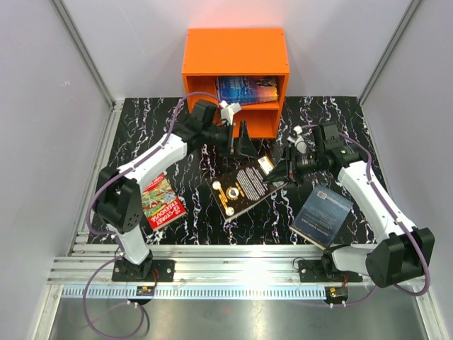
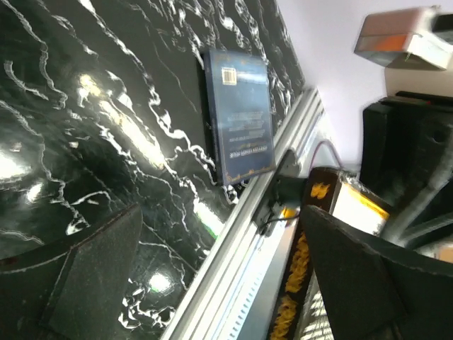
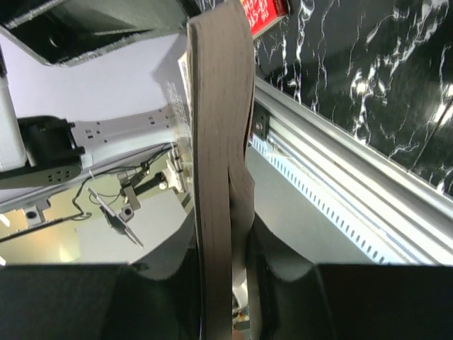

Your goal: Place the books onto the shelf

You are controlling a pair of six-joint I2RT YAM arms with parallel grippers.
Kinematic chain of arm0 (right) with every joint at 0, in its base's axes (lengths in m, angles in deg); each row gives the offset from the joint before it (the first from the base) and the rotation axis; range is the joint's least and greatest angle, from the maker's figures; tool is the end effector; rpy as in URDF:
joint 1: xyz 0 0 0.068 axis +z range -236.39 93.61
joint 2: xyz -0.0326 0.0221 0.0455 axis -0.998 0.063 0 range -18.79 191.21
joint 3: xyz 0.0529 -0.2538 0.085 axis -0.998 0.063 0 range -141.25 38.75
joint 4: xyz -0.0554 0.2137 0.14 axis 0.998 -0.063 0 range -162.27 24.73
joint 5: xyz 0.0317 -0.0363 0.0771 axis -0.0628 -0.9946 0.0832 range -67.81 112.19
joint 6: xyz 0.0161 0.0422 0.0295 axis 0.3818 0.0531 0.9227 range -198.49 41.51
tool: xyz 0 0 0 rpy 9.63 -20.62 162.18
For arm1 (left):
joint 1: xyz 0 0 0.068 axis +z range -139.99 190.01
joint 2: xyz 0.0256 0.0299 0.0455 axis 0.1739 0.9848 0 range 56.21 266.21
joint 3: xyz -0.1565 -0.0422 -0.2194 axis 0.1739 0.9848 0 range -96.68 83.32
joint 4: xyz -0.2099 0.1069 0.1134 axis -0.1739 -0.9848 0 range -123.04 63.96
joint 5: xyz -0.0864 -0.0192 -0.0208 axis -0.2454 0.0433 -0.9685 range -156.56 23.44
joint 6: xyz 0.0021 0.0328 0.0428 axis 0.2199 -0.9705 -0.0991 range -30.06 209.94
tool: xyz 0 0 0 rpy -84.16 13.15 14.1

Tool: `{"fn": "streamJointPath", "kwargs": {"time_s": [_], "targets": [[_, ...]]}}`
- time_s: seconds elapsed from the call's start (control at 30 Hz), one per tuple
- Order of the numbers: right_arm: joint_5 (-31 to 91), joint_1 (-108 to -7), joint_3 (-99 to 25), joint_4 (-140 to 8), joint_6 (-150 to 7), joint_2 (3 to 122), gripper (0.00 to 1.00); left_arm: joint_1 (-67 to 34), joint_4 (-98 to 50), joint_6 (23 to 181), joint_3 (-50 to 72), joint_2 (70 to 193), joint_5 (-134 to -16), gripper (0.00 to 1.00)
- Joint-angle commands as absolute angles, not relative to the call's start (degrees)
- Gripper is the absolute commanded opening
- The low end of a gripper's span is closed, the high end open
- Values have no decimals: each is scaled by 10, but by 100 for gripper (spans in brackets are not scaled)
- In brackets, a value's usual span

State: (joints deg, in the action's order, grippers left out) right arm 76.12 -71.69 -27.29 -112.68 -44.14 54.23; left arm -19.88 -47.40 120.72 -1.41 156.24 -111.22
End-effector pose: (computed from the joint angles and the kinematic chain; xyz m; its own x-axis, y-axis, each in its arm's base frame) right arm 0.2331 0.0909 0.3186 -0.9904 0.0836 -0.1099 -0.0555 0.4879 0.8711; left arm 0.3323 -0.2200 0.3073 -0.8763 0.0839 -0.4744 0.4596 0.4406 -0.7711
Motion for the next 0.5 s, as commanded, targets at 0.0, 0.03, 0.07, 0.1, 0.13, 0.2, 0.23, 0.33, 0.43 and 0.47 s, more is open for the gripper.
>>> {"fn": "streamJointPath", "kwargs": {"time_s": [0.0,0.03,0.07,0.1,0.13,0.2,0.23,0.33,0.43,0.47], "targets": [[809,-708,-279,-1125,-454,522,0,-223,-487,1191,-22,1576,-1169,99],[804,-707,-280,-1126,-456,522,0,-227,-478,1196,-18,1575,-1190,99],[801,-707,-281,-1130,-457,523,0,-232,-473,1197,-12,1572,-1195,98],[799,-707,-283,-1130,-460,524,0,-239,-475,1192,-10,1562,-1198,97],[798,-707,-284,-1132,-460,528,0,-242,-476,1190,-5,1555,-1197,95],[795,-703,-290,-1133,-462,530,0,-241,-473,1190,14,1529,-1197,93],[792,-701,-293,-1133,-464,534,0,-241,-471,1190,20,1523,-1202,91],[788,-694,-297,-1136,-467,541,0,-236,-479,1194,34,1498,-1206,90],[788,-690,-296,-1134,-468,545,0,-224,-470,1205,48,1474,-1214,89],[788,-689,-296,-1133,-466,546,0,-220,-455,1210,58,1468,-1216,89]]}}
